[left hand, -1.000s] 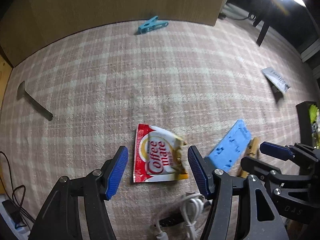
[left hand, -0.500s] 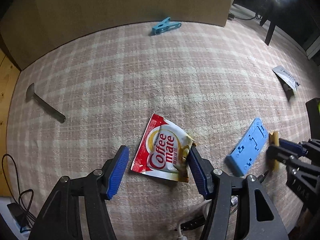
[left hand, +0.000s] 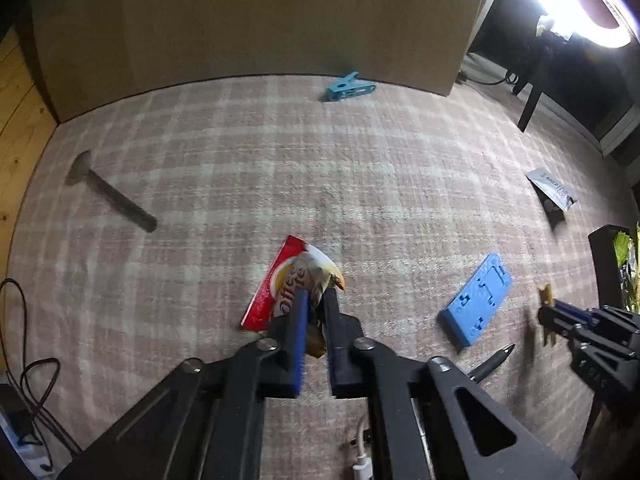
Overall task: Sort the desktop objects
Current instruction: 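Close the left gripper on the Coffee-mate sachet while the right gripper grasps the wooden clothespin, then carry the sachet and clothespin over the bin and open both grippers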
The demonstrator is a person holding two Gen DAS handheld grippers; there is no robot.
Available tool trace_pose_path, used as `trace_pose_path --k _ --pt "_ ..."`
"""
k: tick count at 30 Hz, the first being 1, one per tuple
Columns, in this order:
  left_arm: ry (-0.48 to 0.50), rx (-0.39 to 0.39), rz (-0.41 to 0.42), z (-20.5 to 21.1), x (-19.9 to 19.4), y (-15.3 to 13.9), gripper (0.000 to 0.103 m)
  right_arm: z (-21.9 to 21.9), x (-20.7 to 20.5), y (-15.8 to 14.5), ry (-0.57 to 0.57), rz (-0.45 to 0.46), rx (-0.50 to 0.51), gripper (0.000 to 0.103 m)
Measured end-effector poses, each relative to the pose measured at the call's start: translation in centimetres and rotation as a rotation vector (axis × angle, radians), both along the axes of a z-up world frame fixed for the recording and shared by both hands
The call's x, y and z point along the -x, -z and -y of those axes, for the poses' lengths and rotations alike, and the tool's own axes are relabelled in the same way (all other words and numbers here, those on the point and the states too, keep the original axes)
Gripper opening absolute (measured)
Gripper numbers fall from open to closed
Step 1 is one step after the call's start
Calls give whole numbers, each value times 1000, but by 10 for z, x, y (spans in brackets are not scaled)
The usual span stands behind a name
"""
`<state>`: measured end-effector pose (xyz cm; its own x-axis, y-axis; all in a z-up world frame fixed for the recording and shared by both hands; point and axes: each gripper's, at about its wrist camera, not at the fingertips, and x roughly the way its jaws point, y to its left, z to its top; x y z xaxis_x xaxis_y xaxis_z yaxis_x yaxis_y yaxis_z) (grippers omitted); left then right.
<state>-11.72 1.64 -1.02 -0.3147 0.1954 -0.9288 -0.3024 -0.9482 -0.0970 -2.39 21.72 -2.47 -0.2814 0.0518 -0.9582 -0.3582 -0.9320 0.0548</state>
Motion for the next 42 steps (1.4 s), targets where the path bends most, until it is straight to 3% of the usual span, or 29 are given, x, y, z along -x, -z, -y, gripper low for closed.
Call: trace_pose_path --k 8,13,20,29,42 --pt "-46 -57 9 38 -23 -22 5 3 -9 -13 36 -43 27 13" --pt "-56 -86 -19 53 -33 -43 5 -12 0 -47 55 -92 37 13" --pt "13 -118 -61 29 -51 -75 5 -39 -26 -73 103 -163 22 13" --pt "171 -183 -101 -65 -85 -106 5 -102 -105 -97 237 -234 38 13" --pt "451 -284 -37 -255 -215 -130 5 -222 -240 -126 357 -286 26 13"
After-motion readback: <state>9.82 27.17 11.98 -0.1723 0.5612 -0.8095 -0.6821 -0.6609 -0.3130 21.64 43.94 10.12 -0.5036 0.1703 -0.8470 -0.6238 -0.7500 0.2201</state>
